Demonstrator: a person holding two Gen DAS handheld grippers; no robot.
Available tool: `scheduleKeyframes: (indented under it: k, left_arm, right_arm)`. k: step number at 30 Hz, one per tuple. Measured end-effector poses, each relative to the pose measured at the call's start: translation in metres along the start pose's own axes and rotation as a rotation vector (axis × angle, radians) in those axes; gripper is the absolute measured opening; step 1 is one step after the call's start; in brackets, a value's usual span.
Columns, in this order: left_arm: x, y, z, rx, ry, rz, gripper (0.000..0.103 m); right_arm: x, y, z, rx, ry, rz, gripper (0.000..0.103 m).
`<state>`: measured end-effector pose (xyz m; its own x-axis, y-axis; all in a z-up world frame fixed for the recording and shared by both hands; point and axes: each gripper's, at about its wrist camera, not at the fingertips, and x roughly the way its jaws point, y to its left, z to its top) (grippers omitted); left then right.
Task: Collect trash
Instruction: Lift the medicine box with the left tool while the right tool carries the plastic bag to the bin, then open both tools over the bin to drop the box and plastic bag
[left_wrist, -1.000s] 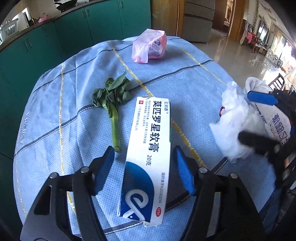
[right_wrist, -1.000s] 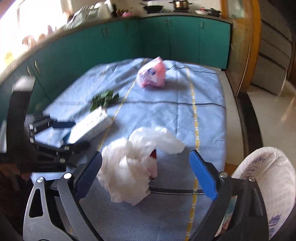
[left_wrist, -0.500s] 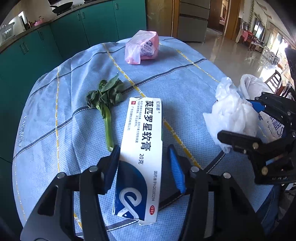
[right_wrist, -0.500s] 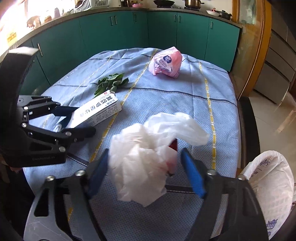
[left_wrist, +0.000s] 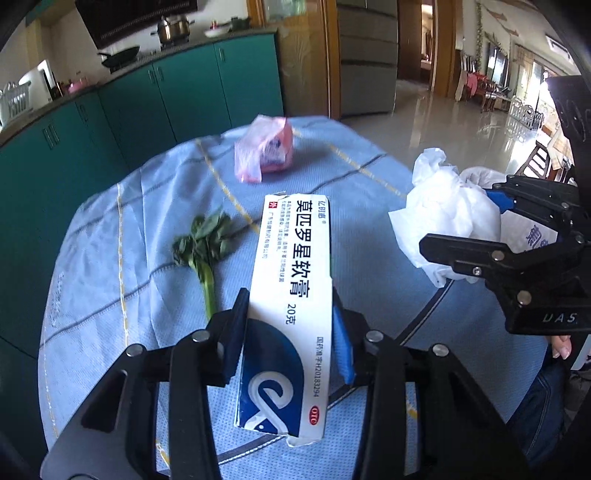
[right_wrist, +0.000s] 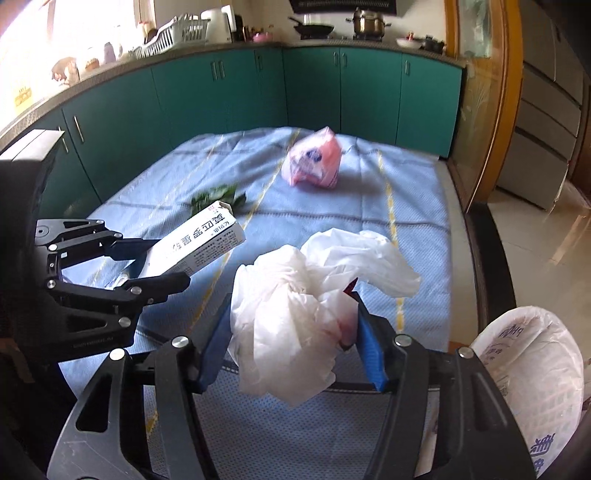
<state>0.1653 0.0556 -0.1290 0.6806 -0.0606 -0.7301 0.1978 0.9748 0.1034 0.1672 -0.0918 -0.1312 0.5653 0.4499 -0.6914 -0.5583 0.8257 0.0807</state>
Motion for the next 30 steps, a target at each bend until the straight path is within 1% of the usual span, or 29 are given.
scheduleKeyframes:
  k: [7, 13, 17, 20, 23, 28, 30]
  left_arm:
    - [-0.025, -0.014, 0.013, 0.003, -0.124, 0.023, 0.042]
    - [-0.036, -0.033, 0.026, -0.013, -0.167, 0.023, 0.042]
    - [-0.038, -0.053, 0.035, -0.015, -0.186, -0.005, 0.042]
    - [-0.035, -0.074, 0.042, -0.006, -0.191, -0.036, 0.042]
    - [-0.030, -0.102, 0.048, 0.014, -0.198, -0.081, 0.042]
    - [-0.020, -0.148, 0.050, 0.064, -0.189, -0.142, 0.042]
    - [-0.014, -0.168, 0.050, 0.083, -0.183, -0.166, 0.042]
  right_arm:
    - [-0.025, -0.015, 0.000, 0.025, -0.068, -0.036, 0.061]
    - [-0.054, -0.042, -0.004, 0.067, -0.122, -0.112, 0.061]
    - [-0.072, -0.065, -0.012, 0.113, -0.143, -0.159, 0.061]
    - [-0.091, -0.088, -0.025, 0.155, -0.158, -0.214, 0.061]
    - [-0.109, -0.110, -0.039, 0.200, -0.169, -0.271, 0.061]
    - [-0.136, -0.149, -0.067, 0.294, -0.182, -0.354, 0.061]
    - [-0.146, -0.164, -0.078, 0.337, -0.188, -0.375, 0.061]
